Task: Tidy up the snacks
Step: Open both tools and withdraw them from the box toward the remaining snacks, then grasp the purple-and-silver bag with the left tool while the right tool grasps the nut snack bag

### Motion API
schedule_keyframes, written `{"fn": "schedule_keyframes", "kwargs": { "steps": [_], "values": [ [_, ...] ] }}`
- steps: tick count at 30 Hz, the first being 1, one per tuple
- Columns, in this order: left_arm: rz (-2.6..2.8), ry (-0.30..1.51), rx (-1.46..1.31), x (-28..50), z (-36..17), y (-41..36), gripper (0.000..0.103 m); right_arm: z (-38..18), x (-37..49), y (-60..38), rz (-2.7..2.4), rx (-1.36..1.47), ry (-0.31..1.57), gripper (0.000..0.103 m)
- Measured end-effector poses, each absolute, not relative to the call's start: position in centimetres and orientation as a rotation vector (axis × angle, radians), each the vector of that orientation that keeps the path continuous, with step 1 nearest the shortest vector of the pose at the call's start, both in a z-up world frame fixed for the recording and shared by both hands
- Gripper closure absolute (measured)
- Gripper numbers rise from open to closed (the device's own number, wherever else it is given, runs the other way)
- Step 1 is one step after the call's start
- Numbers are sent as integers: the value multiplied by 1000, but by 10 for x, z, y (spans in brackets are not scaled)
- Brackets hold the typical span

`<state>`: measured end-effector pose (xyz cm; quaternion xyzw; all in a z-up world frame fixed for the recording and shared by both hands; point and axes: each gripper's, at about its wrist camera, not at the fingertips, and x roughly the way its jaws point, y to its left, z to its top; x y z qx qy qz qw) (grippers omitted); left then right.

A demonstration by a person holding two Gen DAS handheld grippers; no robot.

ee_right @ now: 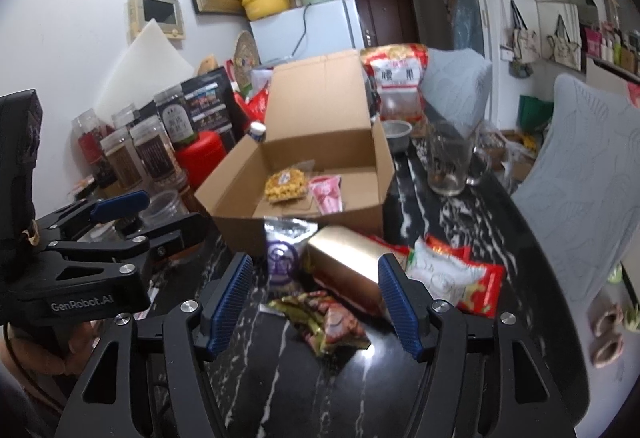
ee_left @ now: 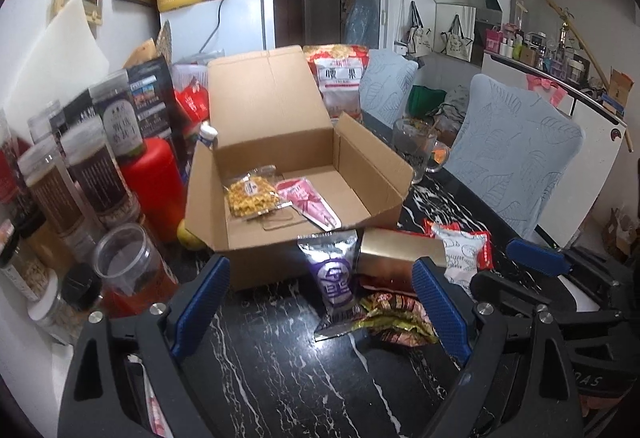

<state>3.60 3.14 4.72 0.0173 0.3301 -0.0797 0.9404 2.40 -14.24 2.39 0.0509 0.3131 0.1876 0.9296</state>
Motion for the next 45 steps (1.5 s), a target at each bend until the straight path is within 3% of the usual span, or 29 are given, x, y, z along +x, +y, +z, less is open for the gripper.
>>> {"fn": "schedule_keyframes", "kwargs": {
  "steps": [20, 34, 36, 37, 38, 45],
  "values": [
    [-178, 840, 0, 87, -31, 54, 10, -60, 72, -131, 440, 99, 875, 29],
    [-198, 881, -24, 101, -53, 63, 10, -100, 104, -111, 476, 39, 1024, 26],
    [-210, 876, -25, 103, -53, 61, 10, -102, 102, -109, 486, 11, 1016, 34],
    [-215, 876, -23, 104, -53, 59, 10, -102, 100, -108, 493, -6, 1002, 50],
    [-220, 878, -21, 105, -54, 57, 10, -101, 97, -108, 494, -8, 1001, 54],
    [-252, 892, -10, 115, -61, 37, 10, -92, 77, -130, 486, 45, 966, 58]
  ]
}}
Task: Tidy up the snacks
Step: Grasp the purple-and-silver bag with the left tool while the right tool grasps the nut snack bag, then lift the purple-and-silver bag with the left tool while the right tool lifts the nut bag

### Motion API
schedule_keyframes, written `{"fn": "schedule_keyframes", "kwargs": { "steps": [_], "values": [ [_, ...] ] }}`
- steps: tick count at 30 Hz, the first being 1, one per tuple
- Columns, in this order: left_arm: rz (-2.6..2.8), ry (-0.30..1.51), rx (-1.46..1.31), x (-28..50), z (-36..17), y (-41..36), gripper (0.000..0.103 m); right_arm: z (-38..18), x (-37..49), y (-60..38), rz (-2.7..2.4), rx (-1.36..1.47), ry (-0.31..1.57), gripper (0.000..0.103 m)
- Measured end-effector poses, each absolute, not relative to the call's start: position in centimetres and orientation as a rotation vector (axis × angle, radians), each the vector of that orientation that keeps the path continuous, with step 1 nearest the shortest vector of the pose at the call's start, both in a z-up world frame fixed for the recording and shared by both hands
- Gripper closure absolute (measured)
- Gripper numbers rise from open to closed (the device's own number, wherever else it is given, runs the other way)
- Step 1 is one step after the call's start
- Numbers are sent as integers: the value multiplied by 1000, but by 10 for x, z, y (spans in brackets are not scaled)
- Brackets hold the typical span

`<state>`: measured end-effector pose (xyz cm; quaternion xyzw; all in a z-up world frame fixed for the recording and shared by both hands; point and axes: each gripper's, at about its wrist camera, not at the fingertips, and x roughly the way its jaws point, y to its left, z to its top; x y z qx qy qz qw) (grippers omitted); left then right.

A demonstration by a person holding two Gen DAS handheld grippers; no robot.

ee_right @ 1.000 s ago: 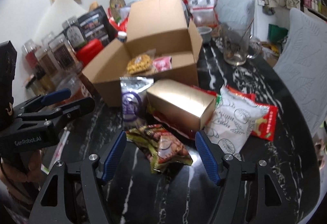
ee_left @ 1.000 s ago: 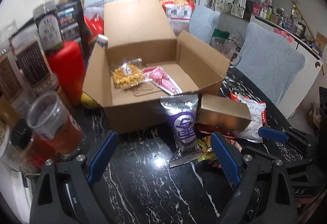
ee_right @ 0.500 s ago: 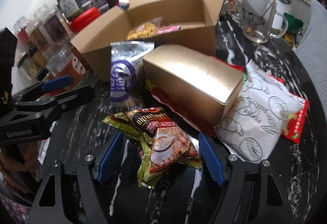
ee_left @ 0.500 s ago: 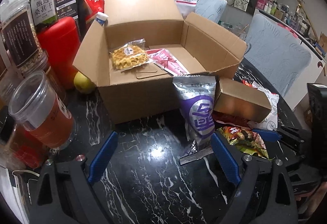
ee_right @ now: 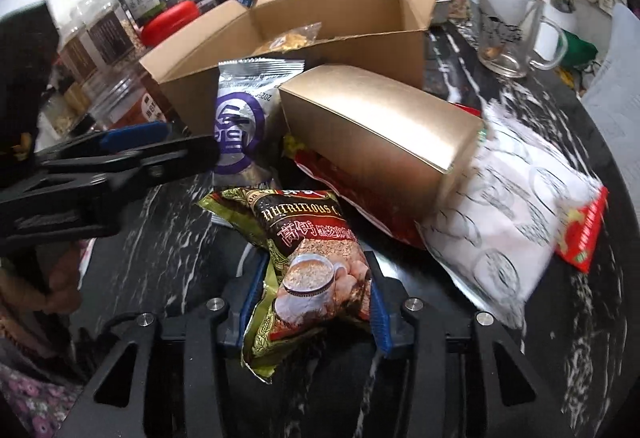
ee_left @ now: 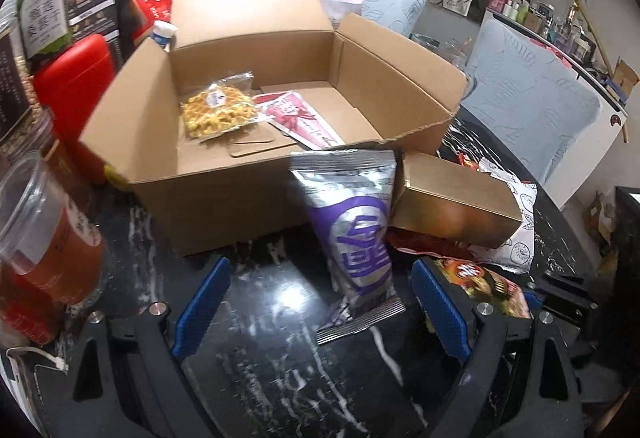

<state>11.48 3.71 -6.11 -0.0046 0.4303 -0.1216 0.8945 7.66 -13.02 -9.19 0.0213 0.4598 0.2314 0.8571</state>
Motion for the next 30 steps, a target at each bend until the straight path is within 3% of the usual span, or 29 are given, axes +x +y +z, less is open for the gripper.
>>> {"fn": "schedule_keyframes", "kwargs": {
  "steps": [11, 12, 16, 30],
  "values": [
    [-222, 930, -30, 136, -85, 20, 12, -83, 63, -152, 446, 86, 948, 58],
    [-212, 932, -54, 138, -86, 22, 16, -83, 62, -153, 442, 87, 949, 58],
    [-202, 973, -85, 144, -92, 25, 67, -83, 61, -156, 450, 112, 945, 58],
    [-204, 923, -47, 104, -69, 36, 70, -81, 55, -152, 459, 125, 928, 58]
  ]
}}
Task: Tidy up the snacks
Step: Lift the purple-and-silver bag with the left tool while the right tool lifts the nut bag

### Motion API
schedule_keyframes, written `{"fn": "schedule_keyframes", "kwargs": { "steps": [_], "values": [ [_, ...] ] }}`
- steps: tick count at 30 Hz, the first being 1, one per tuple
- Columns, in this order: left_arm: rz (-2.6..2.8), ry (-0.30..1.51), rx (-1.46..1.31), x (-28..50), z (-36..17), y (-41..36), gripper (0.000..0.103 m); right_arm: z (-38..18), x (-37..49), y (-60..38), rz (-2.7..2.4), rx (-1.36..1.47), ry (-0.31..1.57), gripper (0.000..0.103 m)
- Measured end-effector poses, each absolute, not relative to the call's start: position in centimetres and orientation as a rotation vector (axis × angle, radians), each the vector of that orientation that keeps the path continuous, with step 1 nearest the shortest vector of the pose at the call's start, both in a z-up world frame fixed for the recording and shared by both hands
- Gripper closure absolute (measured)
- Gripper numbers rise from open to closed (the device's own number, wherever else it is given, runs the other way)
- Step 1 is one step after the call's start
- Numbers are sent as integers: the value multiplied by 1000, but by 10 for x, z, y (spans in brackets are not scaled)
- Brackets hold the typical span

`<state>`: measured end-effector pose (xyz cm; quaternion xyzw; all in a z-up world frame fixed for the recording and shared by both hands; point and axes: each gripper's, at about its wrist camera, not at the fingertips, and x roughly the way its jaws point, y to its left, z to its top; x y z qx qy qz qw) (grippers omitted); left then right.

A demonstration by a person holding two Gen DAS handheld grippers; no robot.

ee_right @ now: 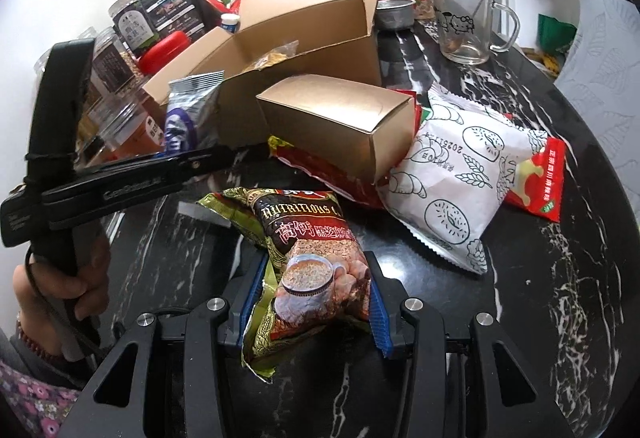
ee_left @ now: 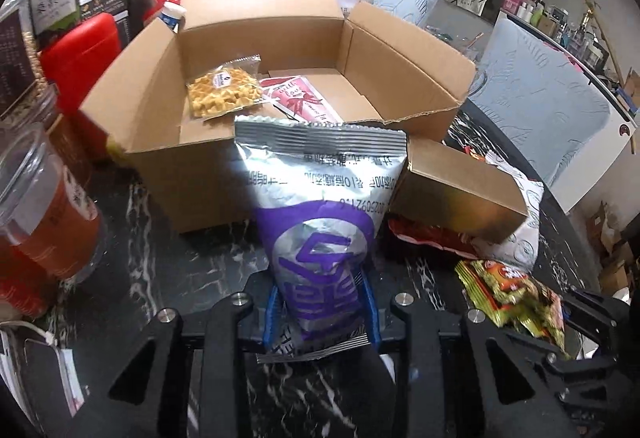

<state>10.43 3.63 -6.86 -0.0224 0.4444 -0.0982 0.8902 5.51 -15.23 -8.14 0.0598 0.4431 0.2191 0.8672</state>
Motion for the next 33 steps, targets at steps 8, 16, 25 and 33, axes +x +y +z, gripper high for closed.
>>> {"fn": "schedule_keyframes", "kwargs": {
  "steps": [8, 16, 25, 33],
  "values": [
    [-204, 907, -59, 81, -58, 46, 70, -78, 47, -146, 476, 129, 913, 58],
    [-200, 870, -70, 60, -46, 55, 70, -69, 35, -139, 500, 126, 877, 58],
    [-193, 789, -77, 40, -20, 61, 70, -50, 26, -130, 537, 111, 809, 58],
    [-198, 707, -77, 43, 9, 64, 70, -23, 35, -122, 563, 95, 737, 58]
  ]
}}
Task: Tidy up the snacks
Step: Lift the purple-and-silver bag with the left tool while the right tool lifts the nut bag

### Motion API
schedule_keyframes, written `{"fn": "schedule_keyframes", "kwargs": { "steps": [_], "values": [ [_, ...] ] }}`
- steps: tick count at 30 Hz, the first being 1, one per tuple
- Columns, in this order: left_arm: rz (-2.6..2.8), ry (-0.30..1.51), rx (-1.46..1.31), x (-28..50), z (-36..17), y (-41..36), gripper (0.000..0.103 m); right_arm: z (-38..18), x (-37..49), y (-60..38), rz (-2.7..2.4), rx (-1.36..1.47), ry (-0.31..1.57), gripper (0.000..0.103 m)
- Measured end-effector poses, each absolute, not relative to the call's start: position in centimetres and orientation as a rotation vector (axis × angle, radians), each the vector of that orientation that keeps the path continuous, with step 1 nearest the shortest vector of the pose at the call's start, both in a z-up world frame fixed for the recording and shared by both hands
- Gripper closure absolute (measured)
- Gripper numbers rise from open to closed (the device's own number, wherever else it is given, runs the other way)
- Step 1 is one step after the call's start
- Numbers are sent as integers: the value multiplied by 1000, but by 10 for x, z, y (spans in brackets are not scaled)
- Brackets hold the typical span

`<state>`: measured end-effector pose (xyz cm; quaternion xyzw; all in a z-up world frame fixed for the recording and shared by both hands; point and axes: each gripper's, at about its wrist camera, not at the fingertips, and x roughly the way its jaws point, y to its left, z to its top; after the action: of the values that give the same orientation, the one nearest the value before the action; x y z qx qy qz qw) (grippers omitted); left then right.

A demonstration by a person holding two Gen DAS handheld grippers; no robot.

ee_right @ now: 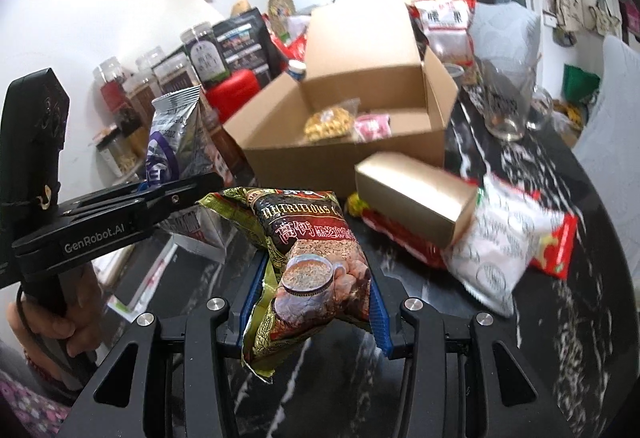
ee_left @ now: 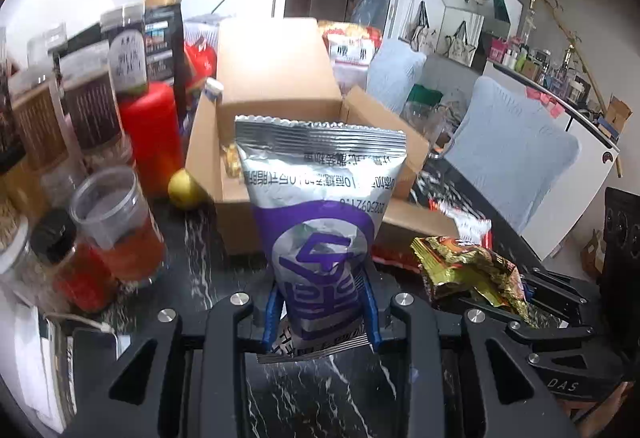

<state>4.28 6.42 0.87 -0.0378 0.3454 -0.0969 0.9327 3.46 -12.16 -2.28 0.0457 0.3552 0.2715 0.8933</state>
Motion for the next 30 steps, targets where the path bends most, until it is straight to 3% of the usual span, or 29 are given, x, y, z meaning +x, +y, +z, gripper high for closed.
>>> {"fn": "schedule_keyframes", "kwargs": {
  "steps": [30],
  "values": [
    [-173, 594, -99, 156, 52, 73, 70, 41, 155, -102, 569, 93, 600, 58]
  ]
}}
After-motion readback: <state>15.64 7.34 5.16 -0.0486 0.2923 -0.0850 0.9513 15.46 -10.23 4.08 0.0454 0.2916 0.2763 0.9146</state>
